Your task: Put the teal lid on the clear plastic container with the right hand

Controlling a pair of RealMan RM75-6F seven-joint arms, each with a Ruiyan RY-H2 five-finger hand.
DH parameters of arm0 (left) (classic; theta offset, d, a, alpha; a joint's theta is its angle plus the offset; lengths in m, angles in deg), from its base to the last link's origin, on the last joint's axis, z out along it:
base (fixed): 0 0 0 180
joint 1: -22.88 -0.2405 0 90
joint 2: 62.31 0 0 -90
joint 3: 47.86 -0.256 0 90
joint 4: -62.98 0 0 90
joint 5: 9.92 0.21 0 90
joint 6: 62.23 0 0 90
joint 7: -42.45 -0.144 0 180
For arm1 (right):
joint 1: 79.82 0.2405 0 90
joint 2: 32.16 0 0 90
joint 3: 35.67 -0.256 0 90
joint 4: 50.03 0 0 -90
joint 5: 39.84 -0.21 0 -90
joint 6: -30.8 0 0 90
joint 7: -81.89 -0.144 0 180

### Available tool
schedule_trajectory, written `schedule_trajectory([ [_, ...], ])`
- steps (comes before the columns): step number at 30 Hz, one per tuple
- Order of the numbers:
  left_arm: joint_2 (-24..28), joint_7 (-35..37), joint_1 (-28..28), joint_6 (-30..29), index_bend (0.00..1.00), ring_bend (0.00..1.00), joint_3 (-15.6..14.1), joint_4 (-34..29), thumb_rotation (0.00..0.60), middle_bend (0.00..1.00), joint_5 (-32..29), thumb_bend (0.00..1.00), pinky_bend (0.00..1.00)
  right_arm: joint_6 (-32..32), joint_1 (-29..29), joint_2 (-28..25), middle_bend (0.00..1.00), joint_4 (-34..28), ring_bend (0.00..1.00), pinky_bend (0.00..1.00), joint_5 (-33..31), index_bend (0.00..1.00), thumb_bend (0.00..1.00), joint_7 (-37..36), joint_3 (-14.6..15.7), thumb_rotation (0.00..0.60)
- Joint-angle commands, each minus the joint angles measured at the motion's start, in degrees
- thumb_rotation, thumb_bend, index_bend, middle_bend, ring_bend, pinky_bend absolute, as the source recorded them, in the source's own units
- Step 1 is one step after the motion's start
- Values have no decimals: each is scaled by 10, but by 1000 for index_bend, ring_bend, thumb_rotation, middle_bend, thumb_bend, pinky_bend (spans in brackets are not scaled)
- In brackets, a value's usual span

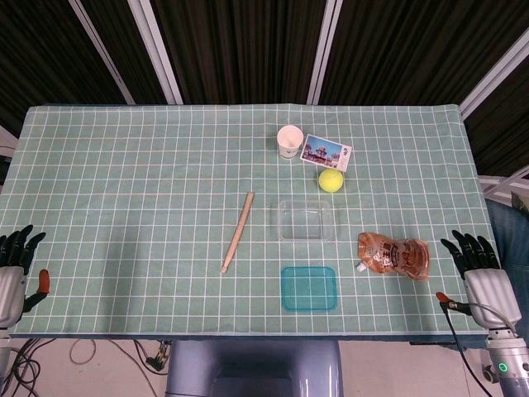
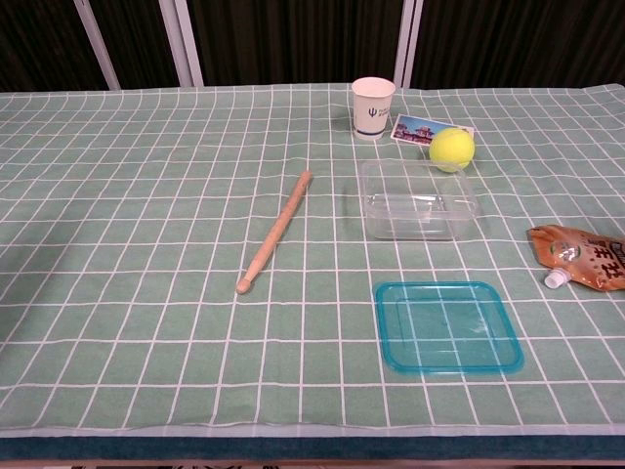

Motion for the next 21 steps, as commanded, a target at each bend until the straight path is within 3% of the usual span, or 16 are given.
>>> schedule_trajectory([
  [1,0,0,0,1,110,0,0,1,600,0,-1,568,0,2,0,1,67,1,0,0,-5,130,157,-3,-2,600],
  [10,2,2,0,2,110,0,1,0,600,0,-4,568,0,10,2,2,66,-7,0,0,-10,130,158,-10,-2,600],
  [21,0,-1,1,4,111,0,0,-4,600,0,-4,568,0,11,1,-20,59,-21,0,0,17,83,157,-78,15,600],
])
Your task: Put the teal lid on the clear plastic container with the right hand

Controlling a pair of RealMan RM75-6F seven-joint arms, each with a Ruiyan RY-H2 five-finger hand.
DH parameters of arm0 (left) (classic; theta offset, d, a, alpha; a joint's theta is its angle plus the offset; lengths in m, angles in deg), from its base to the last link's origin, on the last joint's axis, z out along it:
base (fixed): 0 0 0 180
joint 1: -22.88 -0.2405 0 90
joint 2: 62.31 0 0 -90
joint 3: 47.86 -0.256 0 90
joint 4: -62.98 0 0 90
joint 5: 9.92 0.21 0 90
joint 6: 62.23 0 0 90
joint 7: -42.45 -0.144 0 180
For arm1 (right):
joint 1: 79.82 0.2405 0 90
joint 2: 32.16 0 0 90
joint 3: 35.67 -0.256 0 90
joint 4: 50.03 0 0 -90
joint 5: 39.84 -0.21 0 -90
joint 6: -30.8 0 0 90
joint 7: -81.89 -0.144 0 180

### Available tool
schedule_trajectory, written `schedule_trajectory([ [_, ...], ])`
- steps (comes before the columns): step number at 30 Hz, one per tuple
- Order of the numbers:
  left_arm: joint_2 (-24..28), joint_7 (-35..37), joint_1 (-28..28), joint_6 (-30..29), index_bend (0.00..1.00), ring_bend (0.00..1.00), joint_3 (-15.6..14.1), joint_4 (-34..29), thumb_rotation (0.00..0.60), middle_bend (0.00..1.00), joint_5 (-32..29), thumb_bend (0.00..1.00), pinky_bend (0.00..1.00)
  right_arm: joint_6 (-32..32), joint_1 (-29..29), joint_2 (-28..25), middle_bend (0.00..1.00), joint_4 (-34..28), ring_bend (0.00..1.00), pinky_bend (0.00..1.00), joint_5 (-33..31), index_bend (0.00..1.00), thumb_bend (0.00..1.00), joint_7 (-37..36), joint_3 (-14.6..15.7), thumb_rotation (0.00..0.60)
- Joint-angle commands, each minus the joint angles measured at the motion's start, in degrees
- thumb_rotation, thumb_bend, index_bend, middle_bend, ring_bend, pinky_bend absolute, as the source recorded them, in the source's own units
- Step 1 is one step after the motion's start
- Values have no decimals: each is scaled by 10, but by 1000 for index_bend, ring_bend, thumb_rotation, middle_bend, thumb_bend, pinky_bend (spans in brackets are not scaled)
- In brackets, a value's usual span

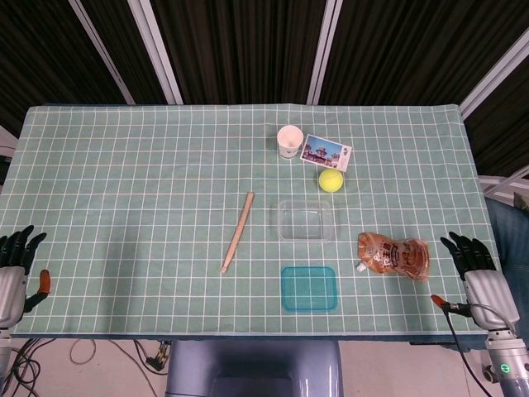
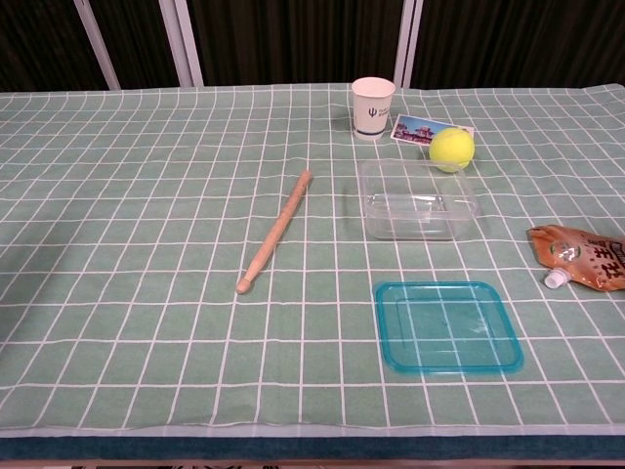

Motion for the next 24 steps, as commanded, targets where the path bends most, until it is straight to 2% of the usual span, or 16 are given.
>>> schedule_trajectory([
  [1,0,-1,0,1,111,0,0,-1,600,0,-1,568,0,-2,-1,-4,59,-4,0,0,10,83,157,-3,6,600],
  [5,1,0,0,3,111,0,0,-3,600,0,-4,568,0,3,0,-10,59,-14,0,0,25,83,158,-13,19,600],
  [9,1,1,1,6,111,0,2,-4,600,0,-9,568,0,23,21,-33,59,-27,0,0,66,83,157,-36,35,600],
  [14,1,0,1,6,110,0,1,-6,600,0,-7,568,0,88,66,-82,59,-85,0,0,100,83,157,-17,49,600],
  [19,3,4,1,6,111,0,2,-7,600,0,-9,568,0,152,97,-100,58,-177,0,0,53,62,157,76,27,600],
  [24,6,10,2,11,111,0,2,-9,600,0,-11,568,0,234,134,-90,58,-268,0,0,-55,41,157,203,-1,600],
])
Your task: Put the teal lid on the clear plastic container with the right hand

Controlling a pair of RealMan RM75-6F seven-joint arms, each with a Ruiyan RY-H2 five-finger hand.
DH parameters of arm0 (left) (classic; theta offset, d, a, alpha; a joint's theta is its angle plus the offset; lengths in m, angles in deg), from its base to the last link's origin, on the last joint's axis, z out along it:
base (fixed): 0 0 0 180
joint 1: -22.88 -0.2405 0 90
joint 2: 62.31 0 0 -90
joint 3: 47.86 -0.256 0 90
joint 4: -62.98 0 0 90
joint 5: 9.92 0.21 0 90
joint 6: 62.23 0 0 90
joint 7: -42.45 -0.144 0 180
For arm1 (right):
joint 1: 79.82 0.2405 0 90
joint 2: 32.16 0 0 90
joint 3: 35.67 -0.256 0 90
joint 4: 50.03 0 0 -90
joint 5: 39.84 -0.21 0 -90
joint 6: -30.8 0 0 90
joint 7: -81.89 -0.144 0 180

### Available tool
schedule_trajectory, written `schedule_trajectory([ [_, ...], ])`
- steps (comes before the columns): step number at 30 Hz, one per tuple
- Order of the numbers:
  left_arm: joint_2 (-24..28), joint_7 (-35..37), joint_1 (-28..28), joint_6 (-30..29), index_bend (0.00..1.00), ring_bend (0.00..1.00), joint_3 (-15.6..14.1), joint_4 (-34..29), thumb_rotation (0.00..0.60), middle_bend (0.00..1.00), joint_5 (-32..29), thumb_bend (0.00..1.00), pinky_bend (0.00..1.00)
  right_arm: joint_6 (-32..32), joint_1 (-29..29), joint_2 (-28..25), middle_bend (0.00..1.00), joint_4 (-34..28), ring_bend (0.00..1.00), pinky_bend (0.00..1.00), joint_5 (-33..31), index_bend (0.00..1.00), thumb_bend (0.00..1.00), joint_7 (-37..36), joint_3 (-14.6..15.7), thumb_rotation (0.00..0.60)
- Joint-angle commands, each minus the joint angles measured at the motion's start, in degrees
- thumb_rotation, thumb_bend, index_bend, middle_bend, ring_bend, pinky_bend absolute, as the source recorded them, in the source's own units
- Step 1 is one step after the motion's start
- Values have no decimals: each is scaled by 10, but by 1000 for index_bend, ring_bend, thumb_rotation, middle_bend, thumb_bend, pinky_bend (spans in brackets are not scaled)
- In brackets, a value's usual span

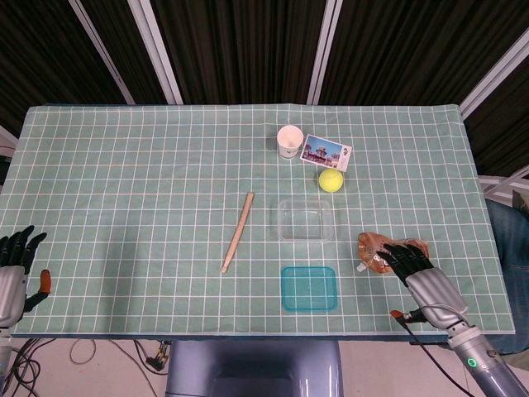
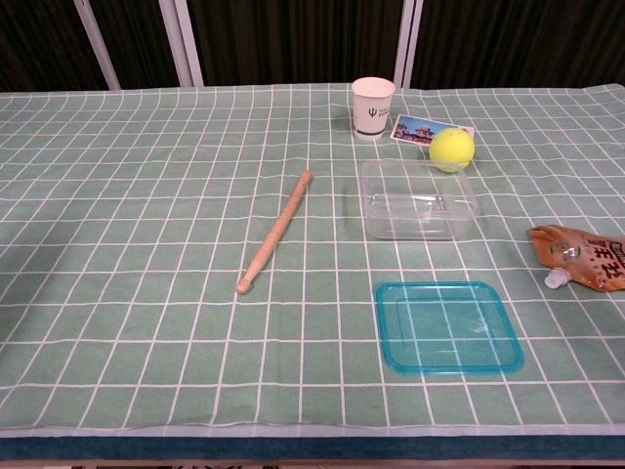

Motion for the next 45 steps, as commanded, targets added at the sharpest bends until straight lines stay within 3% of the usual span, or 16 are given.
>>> schedule_trajectory([
  [1,2,3,0,1,111,0,0,-1,600,0,0,568,0,81,44,8,58,-91,0,0,-111,39,157,129,-29,600],
  [10,6,11,0,5,110,0,-1,-4,600,0,-3,568,0,80,84,99,58,-160,0,0,-289,0,157,342,-42,600],
  [14,7,13,0,6,111,0,-1,-6,600,0,-3,568,0,47,110,150,58,-181,0,0,-395,0,157,429,-46,600],
  [17,8,16,1,8,111,0,0,-7,600,0,-7,568,0,24,126,183,58,-191,0,0,-439,0,157,465,-48,600],
  [30,10,17,1,10,111,0,0,-10,600,0,-10,568,0,-58,158,287,102,-167,0,0,-490,0,157,527,-51,600],
  [45,11,18,2,13,111,0,1,-11,600,0,-16,568,0,-67,183,337,131,-119,0,0,-516,0,157,521,-55,600],
])
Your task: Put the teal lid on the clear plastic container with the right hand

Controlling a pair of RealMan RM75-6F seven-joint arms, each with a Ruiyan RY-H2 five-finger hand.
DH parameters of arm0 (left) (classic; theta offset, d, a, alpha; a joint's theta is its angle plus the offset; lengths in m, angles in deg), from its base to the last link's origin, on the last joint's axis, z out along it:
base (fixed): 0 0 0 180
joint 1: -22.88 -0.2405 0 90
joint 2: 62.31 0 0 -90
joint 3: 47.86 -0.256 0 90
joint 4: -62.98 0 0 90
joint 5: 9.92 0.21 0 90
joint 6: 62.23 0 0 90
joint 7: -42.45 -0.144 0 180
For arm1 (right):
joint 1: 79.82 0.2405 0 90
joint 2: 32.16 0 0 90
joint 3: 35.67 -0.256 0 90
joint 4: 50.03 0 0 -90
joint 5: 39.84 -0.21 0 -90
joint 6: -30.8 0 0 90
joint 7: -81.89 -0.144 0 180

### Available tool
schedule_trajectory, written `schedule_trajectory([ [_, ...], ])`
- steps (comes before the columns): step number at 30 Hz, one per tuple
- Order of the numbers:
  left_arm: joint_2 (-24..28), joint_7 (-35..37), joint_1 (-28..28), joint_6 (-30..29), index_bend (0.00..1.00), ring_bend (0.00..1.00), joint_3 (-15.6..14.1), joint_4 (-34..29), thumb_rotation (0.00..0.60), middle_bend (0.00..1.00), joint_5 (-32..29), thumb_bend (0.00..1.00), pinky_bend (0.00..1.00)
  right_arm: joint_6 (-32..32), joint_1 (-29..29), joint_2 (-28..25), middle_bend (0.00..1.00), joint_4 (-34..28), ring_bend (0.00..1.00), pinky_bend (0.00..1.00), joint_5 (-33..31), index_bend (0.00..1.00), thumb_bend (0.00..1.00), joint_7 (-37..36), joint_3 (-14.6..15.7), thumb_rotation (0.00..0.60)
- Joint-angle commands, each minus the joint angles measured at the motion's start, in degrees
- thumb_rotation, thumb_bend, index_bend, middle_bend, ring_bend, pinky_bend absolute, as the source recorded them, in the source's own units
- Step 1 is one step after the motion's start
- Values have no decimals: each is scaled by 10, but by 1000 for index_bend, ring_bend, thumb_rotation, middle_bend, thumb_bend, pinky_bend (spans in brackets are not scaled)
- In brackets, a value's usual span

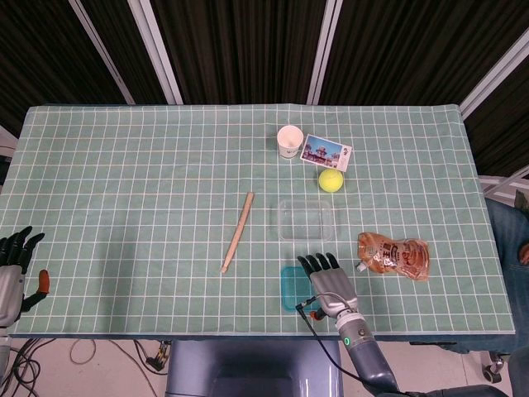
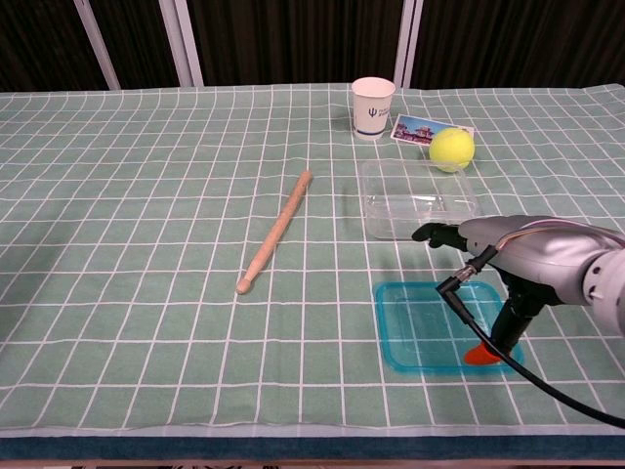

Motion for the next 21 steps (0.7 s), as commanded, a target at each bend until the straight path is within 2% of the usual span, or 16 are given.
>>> schedule_trajectory([
  [1,0,0,0,1,111,0,0,0,600,0,-1,568,0,-1,3,3,134,3,0,0,-2,0,157,1,2,600],
  [21,0,-1,0,1,111,0,1,0,600,0,-3,568,0,-3,13,29,138,43,0,0,-13,0,157,-13,17,600],
])
